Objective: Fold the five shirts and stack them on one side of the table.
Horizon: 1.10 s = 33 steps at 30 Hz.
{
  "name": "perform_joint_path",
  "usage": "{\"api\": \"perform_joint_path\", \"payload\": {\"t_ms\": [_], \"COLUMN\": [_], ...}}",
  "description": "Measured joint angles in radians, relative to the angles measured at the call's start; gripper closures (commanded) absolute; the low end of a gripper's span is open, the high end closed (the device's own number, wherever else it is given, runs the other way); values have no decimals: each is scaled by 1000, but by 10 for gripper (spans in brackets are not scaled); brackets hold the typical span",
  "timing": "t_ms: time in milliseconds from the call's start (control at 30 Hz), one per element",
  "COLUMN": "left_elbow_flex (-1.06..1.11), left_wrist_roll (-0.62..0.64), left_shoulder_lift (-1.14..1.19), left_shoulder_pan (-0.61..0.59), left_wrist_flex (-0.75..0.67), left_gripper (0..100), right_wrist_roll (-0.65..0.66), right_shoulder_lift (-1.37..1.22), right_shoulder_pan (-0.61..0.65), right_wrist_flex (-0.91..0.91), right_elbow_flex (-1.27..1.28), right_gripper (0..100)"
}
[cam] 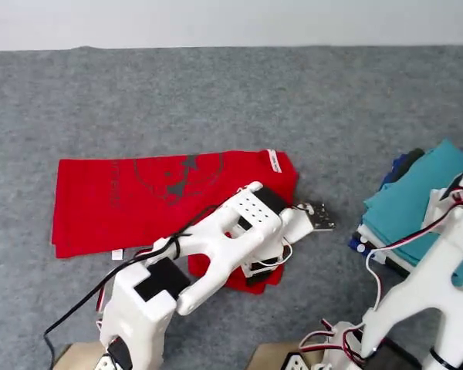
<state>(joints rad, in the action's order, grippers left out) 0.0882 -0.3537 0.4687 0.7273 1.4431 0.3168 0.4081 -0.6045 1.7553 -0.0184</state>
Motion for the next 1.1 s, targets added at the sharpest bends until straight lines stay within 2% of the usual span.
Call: {"api": "perform_joint_path", "payload": {"t_ms": [100,500,733,900,1100], "left_elbow_flex": [-12,-29,-29,-29,-29], "left_wrist_roll": [0,-12,-43,-41,-41], "left_shoulder_lift": [2,-87,-127,-127,-127], "left_shoulder_pan": [11,9,-8,-48,-51], "left_wrist_flex": [0,74,92,92,75], "left_gripper": [994,994,899,892,963], "right_wrist_roll": [0,0,0,0,0], "right_shoulder_lift": [0,0,0,0,0], "right_shoulder_pan": [0,0,0,0,0], "right_wrist_flex": [0,0,0,0,0], "right_elbow_flex": [0,0,0,0,0], "right_gripper": [963,963,963,963,963]}}
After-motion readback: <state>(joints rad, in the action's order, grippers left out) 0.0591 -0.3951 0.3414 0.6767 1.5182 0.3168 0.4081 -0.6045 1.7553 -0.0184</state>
